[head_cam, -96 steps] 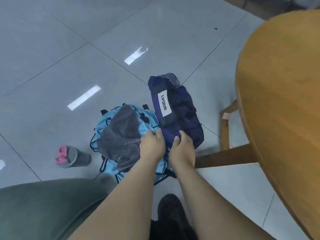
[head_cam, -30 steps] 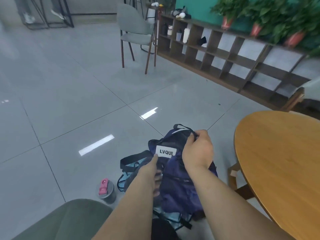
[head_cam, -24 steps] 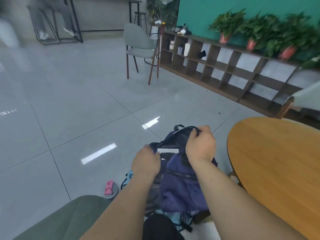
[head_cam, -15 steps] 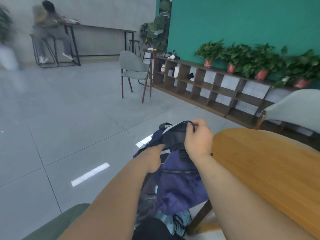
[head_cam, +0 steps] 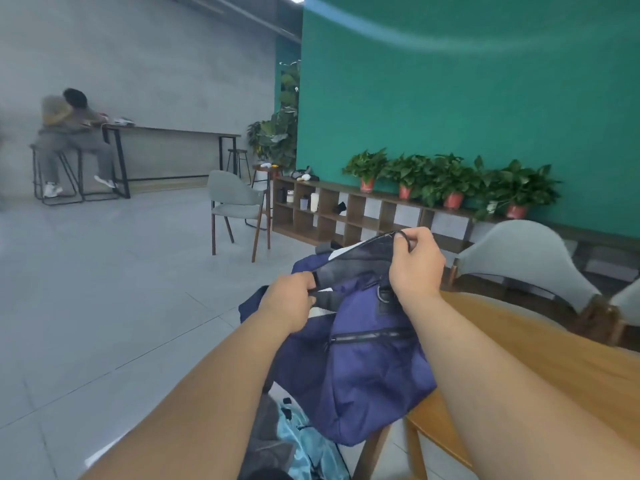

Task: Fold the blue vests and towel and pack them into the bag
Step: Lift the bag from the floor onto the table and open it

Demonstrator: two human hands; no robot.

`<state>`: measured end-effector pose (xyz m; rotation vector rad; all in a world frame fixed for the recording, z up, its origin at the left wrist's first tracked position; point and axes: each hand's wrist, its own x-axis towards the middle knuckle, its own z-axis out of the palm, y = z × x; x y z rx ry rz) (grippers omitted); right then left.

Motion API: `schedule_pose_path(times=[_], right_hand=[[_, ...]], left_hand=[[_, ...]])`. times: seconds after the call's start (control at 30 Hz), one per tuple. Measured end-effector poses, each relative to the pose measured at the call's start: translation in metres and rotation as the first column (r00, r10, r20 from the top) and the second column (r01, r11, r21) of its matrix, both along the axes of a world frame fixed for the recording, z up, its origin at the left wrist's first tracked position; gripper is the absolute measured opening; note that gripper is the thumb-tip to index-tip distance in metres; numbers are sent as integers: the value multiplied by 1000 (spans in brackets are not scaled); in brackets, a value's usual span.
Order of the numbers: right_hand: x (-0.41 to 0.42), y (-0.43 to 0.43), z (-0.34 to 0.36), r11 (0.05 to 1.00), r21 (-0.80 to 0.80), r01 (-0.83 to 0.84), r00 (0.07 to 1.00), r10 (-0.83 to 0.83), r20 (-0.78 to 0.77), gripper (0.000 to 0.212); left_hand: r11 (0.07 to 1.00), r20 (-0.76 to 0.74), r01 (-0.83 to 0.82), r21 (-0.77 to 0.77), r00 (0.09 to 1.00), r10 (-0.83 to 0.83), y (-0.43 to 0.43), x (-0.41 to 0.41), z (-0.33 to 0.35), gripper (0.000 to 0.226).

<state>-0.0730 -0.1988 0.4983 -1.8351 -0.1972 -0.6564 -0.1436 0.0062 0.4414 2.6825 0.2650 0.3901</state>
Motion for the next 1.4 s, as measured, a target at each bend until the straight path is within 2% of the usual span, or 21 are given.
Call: schedule_pose_path(times=[0.17,0.23,0.3,0.43,0.6,0.73,0.87,1.07,1.23,1.33,1.4], right_hand=[[2,-85,19,992,-11,122,991,-121,60,12],[-1,-123,23,983,19,181,981,-182,68,12],[-4,-161,25,967,73,245,965,-250,73,13],[-13,-232,22,913,158,376,916,-392,88,6],[-21,-325,6,825,178,536,827,-555,83,4],[-28,-397,-6,762,149,631,759,-645,86,5],[-37,-468,-14,687,114,718,683,-727,78,7],[-51,-569,-19,551,84,830,546,-835,69,3],[-72,-650,-5,410,34,911,403,-906,127,10],[-88,-693,-1,340,-86,936,350,-925,148,12],[-97,-718,-10,280,-274,920,322,-939,121,16]], left_hand=[[997,358,80,18,930,-81,-66,11,59,9],[991,450,124,-46,888,-90,-97,16,75,12],[959,470,209,-190,877,-98,-130,25,85,15],[805,431,379,-457,886,-172,-209,48,89,28],[687,398,456,-566,881,-256,-323,82,79,38],[614,313,477,-630,878,-361,-407,105,65,37],[558,266,535,-634,829,-492,-491,122,53,24],[503,227,640,-581,721,-654,-604,131,46,33],[393,243,735,-553,593,-768,-687,123,54,32],[332,237,762,-555,528,-816,-727,111,52,34],[372,156,792,-485,497,-854,-744,103,36,38]])
